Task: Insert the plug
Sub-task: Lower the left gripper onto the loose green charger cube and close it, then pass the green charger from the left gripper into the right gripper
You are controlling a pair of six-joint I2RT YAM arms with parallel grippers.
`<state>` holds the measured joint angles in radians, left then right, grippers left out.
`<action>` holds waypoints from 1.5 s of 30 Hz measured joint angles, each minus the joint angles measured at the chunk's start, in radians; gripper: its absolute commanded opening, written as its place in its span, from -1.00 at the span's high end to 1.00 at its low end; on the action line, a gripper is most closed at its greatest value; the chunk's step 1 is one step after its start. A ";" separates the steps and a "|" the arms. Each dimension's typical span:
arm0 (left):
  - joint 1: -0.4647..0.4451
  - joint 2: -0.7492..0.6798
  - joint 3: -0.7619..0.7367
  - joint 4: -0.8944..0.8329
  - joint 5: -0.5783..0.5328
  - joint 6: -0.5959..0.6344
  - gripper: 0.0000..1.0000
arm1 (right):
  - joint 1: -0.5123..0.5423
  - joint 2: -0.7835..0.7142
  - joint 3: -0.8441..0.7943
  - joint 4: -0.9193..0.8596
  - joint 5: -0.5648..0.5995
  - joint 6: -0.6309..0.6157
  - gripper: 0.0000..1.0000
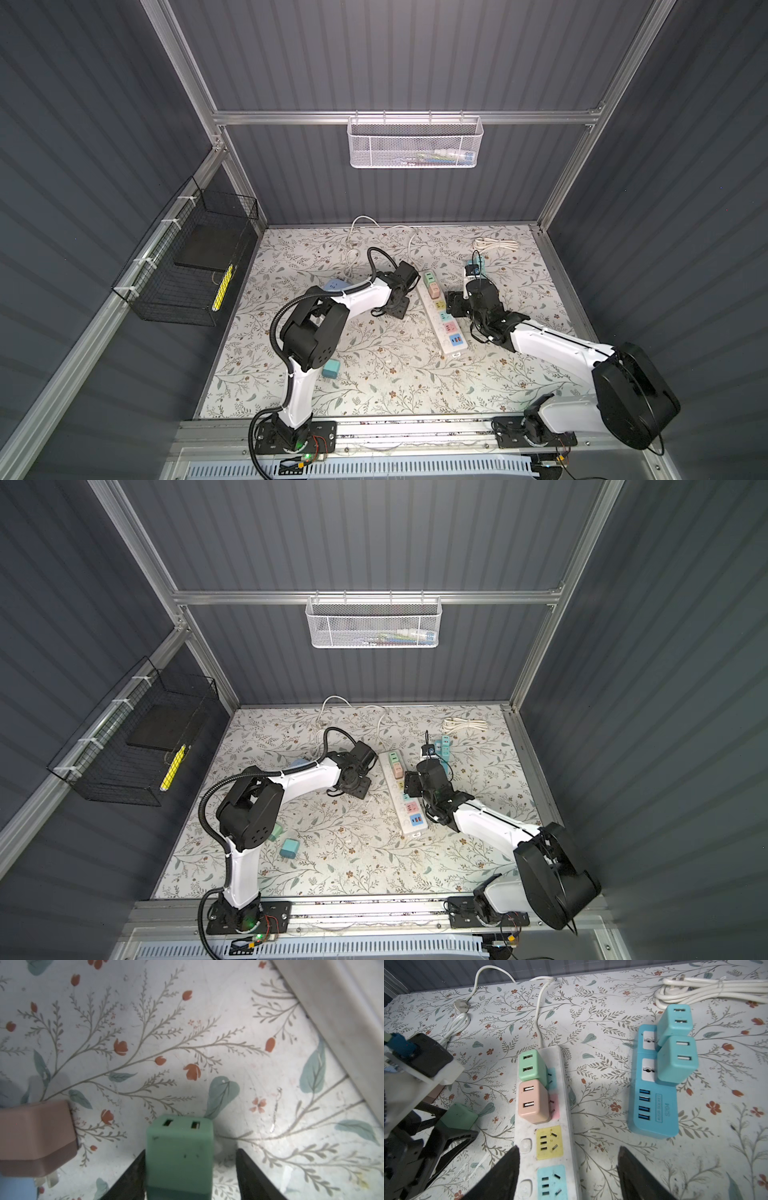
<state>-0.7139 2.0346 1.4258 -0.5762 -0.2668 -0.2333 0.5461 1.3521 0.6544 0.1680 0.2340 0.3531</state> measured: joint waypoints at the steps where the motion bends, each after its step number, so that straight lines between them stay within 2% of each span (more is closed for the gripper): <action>1: 0.000 0.001 0.001 0.001 -0.003 0.002 -0.20 | 0.000 0.001 0.000 0.000 -0.001 0.000 -0.50; 13: 0.000 0.002 0.001 0.001 -0.022 0.002 0.16 | 0.000 0.011 0.002 -0.008 -0.022 0.006 -0.49; 17: -0.001 -0.039 -0.062 0.059 -0.021 0.010 0.25 | 0.000 0.011 0.002 -0.011 -0.026 0.006 -0.49; 22: -0.041 -0.180 -0.212 0.174 -0.033 0.069 0.44 | 0.000 0.011 0.014 -0.028 -0.029 0.010 -0.45; 25: -0.132 -0.260 -0.269 0.298 -0.077 0.143 0.47 | 0.000 0.009 0.017 -0.029 -0.034 0.015 -0.41; 28: -0.199 -0.310 -0.334 0.443 -0.080 0.198 0.49 | 0.000 -0.005 0.017 -0.038 -0.053 0.021 -0.31; 31: -0.205 -0.362 -0.446 0.588 -0.066 0.241 0.49 | 0.000 -0.051 0.016 -0.041 -0.082 0.029 -0.12; 35: -0.191 -0.440 -0.597 0.769 -0.018 0.297 0.56 | -0.020 -0.121 0.002 -0.015 -0.155 0.040 0.12; 37: -0.188 -0.469 -0.629 0.823 0.008 0.320 0.62 | -0.041 -0.137 -0.010 0.010 -0.212 0.049 0.17; 41: -0.189 -0.506 -0.636 0.909 0.056 0.359 0.60 | -0.072 -0.139 -0.031 0.045 -0.341 0.060 0.15; 45: -0.199 -0.517 -0.636 0.931 0.080 0.384 0.59 | -0.073 -0.134 -0.035 0.081 -0.457 0.070 0.01</action>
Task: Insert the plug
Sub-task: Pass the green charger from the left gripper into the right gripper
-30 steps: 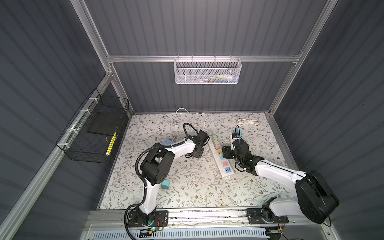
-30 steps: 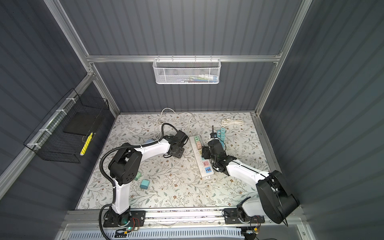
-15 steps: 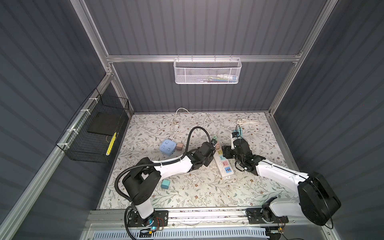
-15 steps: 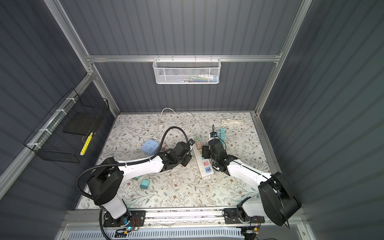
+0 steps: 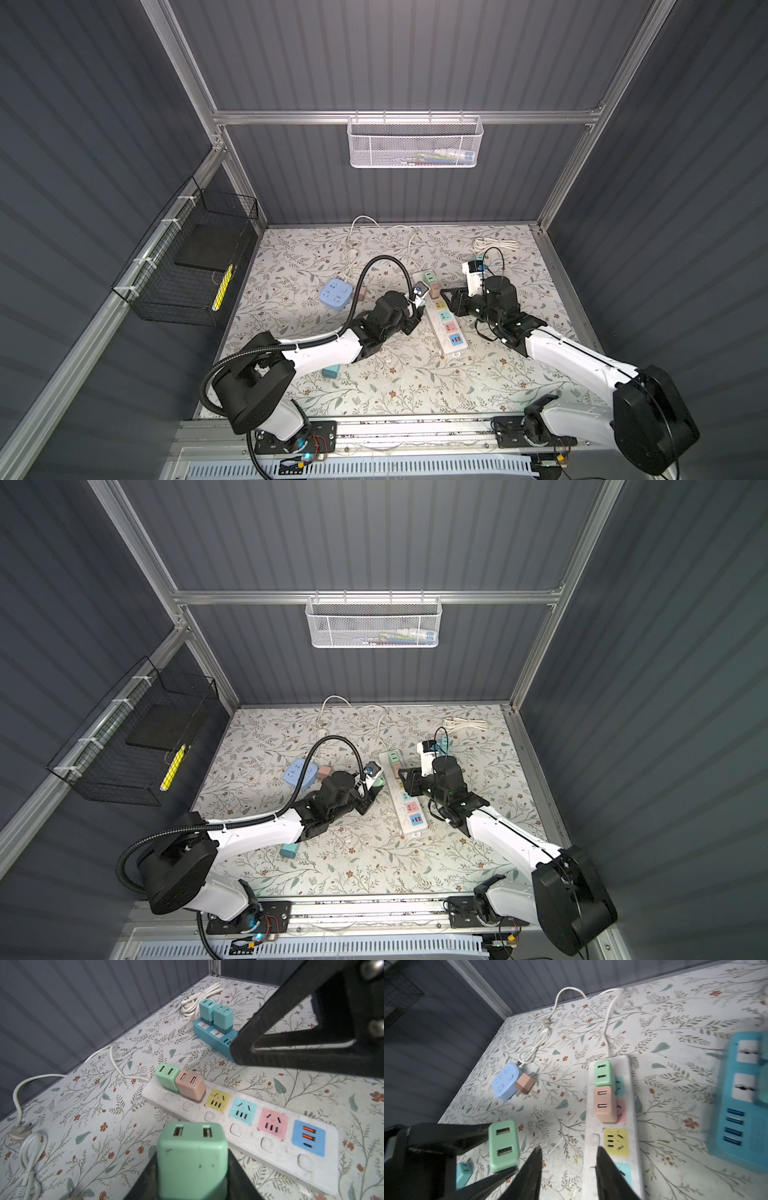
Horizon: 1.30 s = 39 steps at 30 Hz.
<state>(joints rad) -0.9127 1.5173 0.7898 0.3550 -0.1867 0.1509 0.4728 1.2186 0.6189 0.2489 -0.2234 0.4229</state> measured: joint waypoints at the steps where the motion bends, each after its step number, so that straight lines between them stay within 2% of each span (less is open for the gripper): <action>1: -0.003 0.000 0.000 0.000 0.002 0.004 0.59 | 0.000 0.000 -0.002 0.010 -0.025 0.002 0.00; 8: -0.025 0.000 0.001 -0.003 0.009 0.049 0.58 | -0.006 0.035 -0.005 0.089 -0.214 0.027 -0.02; 13: -0.029 0.000 0.009 -0.007 0.009 0.081 0.58 | -0.006 0.084 -0.005 0.126 -0.311 0.049 0.04; 19: -0.029 0.000 0.021 -0.017 0.008 0.105 0.57 | -0.006 0.108 -0.003 0.151 -0.370 0.058 0.15; 24: -0.029 0.000 0.026 -0.021 0.008 0.116 0.55 | -0.006 0.151 -0.001 0.151 -0.392 0.064 0.16; 28: -0.029 0.000 0.027 -0.021 0.008 0.120 0.53 | -0.008 0.155 0.003 0.152 -0.405 0.068 0.31; 34: -0.029 0.000 0.027 -0.021 0.009 0.119 0.38 | -0.011 0.161 0.006 0.160 -0.428 0.065 0.51; 39: -0.029 0.000 0.029 -0.022 0.006 0.119 -0.06 | -0.011 0.161 0.006 0.164 -0.428 0.067 0.54</action>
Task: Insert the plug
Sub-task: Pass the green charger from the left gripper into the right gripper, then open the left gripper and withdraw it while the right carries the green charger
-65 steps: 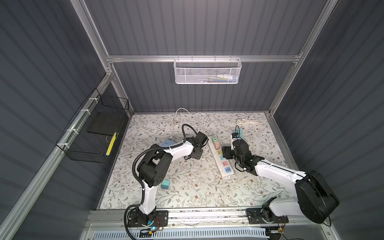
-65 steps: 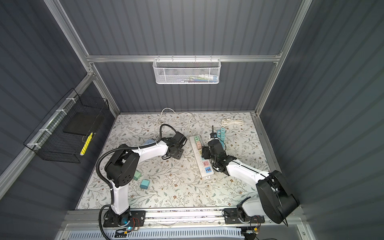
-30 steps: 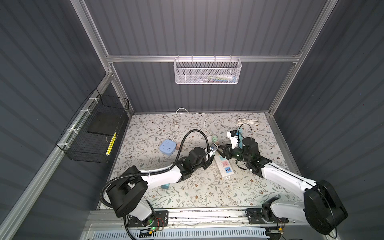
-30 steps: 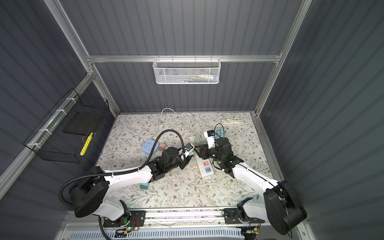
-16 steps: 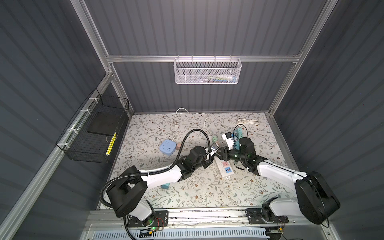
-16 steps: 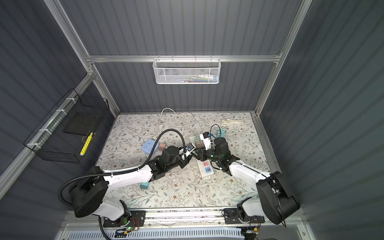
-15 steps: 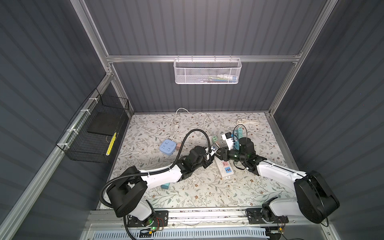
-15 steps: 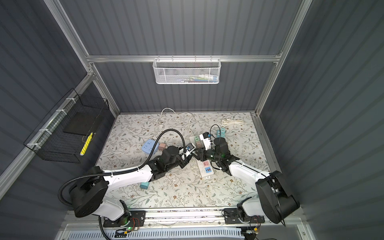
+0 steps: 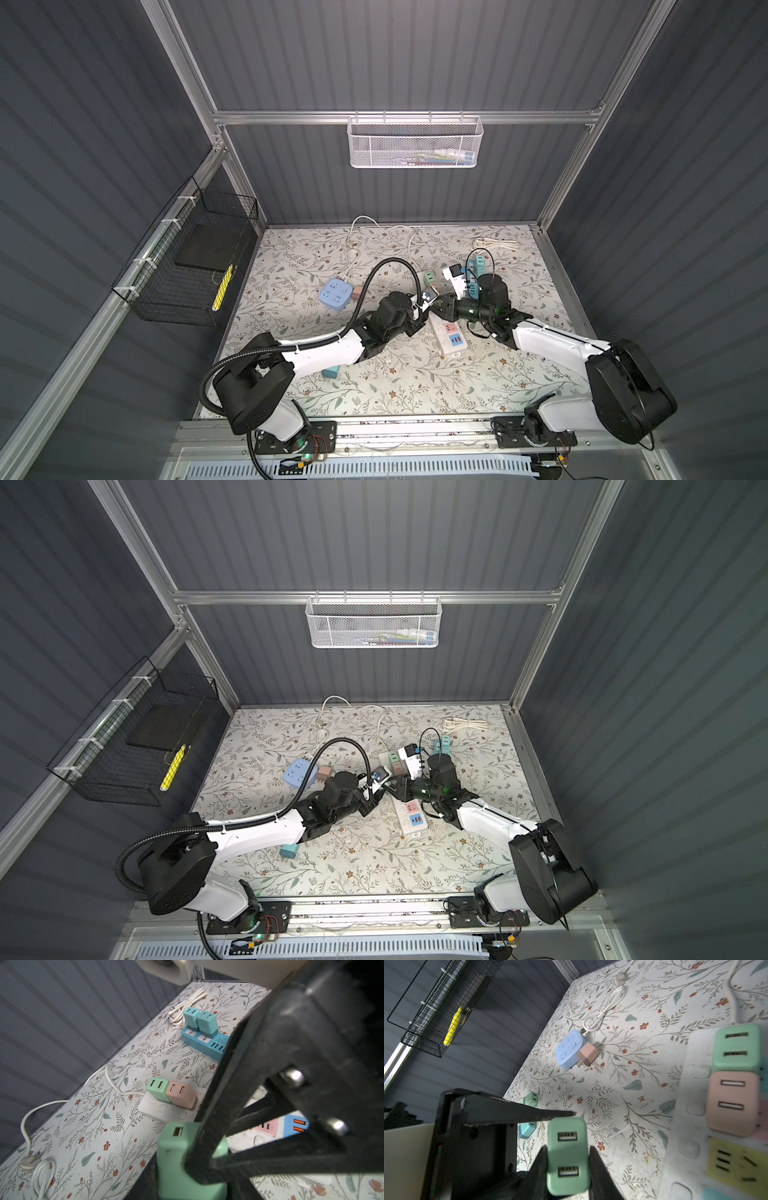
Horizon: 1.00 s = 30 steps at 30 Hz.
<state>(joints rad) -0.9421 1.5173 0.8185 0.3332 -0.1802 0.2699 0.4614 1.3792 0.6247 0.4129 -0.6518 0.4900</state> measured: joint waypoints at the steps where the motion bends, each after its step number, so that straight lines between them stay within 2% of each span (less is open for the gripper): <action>1: 0.000 0.000 0.000 0.000 -0.002 -0.003 -0.16 | 0.000 0.000 0.000 0.000 0.000 0.001 0.55; 8: 0.000 -0.028 -0.010 0.004 -0.020 -0.043 -0.61 | 0.000 -0.025 0.000 -0.017 0.043 -0.005 0.57; 17: 0.000 -0.184 -0.124 0.012 -0.052 -0.128 -0.97 | 0.000 -0.072 -0.013 -0.023 0.132 -0.030 0.57; 22: 0.000 -0.272 -0.212 0.046 -0.223 -0.220 -1.00 | 0.000 -0.098 -0.019 -0.046 0.217 -0.062 0.57; 26: 0.007 -0.312 -0.272 0.064 -0.394 -0.360 -1.00 | 0.002 -0.108 -0.028 -0.063 0.311 -0.095 0.57; 30: 0.017 -0.319 -0.311 0.060 -0.492 -0.506 -1.00 | 0.005 -0.108 -0.028 -0.098 0.404 -0.127 0.58</action>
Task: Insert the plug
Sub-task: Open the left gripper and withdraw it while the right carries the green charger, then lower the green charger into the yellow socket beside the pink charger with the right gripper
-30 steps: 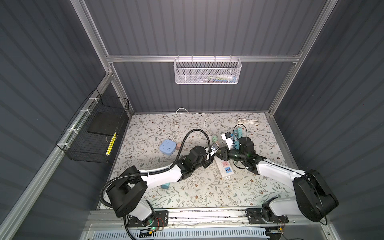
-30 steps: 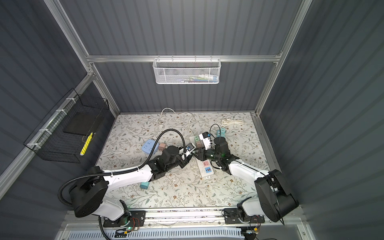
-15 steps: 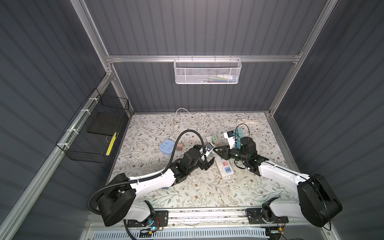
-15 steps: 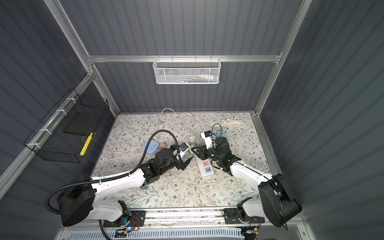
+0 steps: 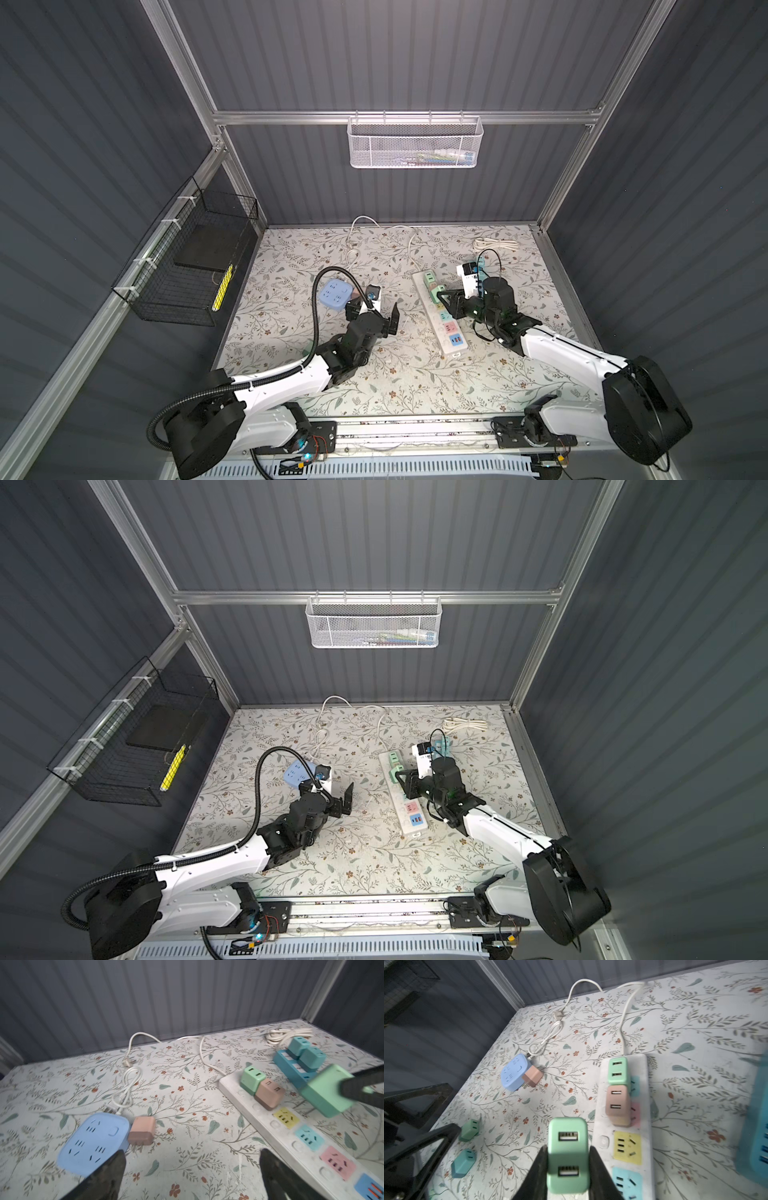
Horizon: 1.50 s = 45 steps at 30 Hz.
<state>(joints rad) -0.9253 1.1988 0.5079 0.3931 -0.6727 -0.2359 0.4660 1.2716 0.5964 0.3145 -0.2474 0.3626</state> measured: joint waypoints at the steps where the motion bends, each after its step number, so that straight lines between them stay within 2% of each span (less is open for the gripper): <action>1: 0.003 0.000 -0.010 -0.005 -0.019 -0.034 -1.00 | 0.001 0.001 0.000 -0.006 0.021 -0.008 0.58; 7: 0.006 -0.019 -0.040 -0.025 -0.074 -0.128 -1.00 | 0.015 0.029 0.011 -0.077 0.142 -0.053 0.58; 16: 0.020 -0.080 -0.053 -0.040 -0.098 -0.154 -1.00 | 0.038 0.099 0.022 -0.106 0.229 -0.057 0.59; 45: 0.047 -0.054 -0.078 -0.023 -0.064 -0.161 -1.00 | 0.077 0.201 0.059 -0.052 0.267 -0.061 0.58</action>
<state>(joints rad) -0.8787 1.1450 0.4301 0.3706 -0.7364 -0.3973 0.5434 1.4723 0.6552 0.2626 0.0196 0.3019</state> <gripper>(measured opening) 0.999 0.287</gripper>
